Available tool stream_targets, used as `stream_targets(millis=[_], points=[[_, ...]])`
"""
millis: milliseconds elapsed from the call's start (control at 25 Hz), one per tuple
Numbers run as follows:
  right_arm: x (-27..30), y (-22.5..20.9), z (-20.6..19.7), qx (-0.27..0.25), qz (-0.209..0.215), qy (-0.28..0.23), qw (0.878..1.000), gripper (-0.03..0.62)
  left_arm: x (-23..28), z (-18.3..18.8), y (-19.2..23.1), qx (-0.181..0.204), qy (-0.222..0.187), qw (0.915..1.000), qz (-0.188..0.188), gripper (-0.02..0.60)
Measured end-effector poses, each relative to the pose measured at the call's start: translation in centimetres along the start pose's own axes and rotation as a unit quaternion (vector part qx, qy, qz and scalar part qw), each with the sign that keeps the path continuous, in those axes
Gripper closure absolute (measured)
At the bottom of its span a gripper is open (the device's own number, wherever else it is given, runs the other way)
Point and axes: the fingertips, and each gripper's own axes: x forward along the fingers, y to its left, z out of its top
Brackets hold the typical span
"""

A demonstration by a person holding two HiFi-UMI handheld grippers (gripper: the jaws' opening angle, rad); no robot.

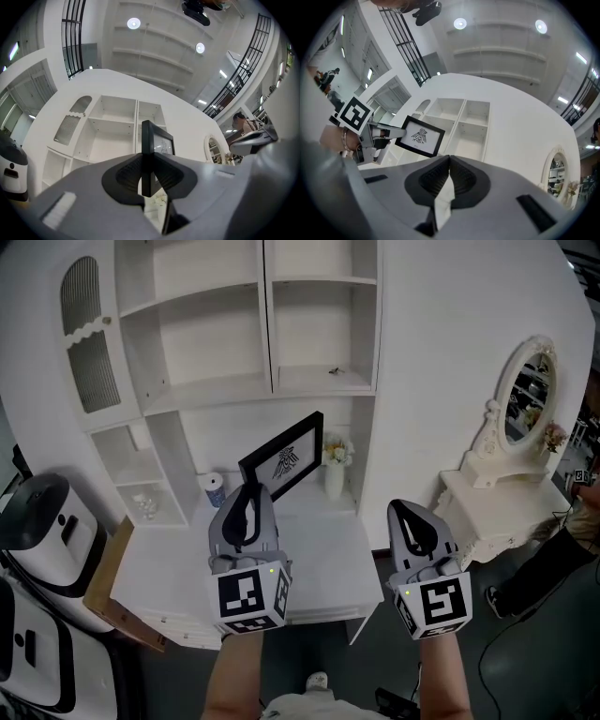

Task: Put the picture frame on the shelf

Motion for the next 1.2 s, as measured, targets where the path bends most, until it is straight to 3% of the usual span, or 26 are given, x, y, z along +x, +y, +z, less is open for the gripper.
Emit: stream_targets(millis=[440, 1200], points=[[10.0, -3.4, -2.3, -0.017, -0.005, 0.001, 1.000, 0.585, 10.7, -2.6, 2.5, 0.004, 0.001, 1.0000, -0.002, 0.501], [17.8, -5.7, -6.0, 0.001, 0.022, -0.010, 1.000, 0.585, 18.9, -3.9, 3.5, 0.025, 0.010, 0.9988, 0.041, 0.500]])
